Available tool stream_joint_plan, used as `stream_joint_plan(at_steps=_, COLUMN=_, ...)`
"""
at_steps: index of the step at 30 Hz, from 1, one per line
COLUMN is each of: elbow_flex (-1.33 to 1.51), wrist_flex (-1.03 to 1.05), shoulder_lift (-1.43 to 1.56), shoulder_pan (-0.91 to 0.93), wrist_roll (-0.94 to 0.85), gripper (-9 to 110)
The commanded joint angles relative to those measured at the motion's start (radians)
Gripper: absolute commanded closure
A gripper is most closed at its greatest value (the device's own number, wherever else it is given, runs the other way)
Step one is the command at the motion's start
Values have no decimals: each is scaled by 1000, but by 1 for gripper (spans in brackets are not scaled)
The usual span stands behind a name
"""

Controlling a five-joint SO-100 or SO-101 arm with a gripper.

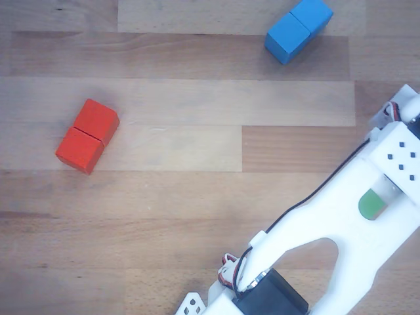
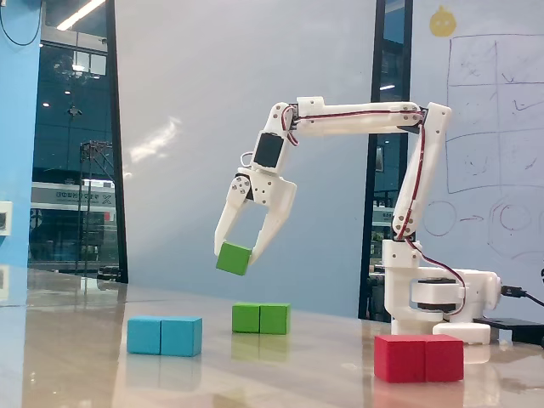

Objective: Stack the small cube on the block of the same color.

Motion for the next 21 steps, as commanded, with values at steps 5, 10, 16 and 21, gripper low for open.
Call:
stream_joint_plan(at_steps=5, elbow_flex=-91, wrist_flex=5, shoulder_lift=72, shoulder_pan=32, wrist_roll=-8, gripper=101)
stream_joint_plan(at_steps=10, elbow_flex=-43, wrist_flex=69, shoulder_lift=72, shoulder_pan=31, wrist_roll=-8, gripper=101)
stream_joint_plan(at_steps=16, elbow_flex=-21, wrist_flex=137, shoulder_lift=71, shoulder_pan=31, wrist_roll=-6, gripper=101)
stream_joint_plan(at_steps=21, elbow_flex=31, wrist_flex=129, shoulder_lift=71, shoulder_pan=29, wrist_roll=-6, gripper=101)
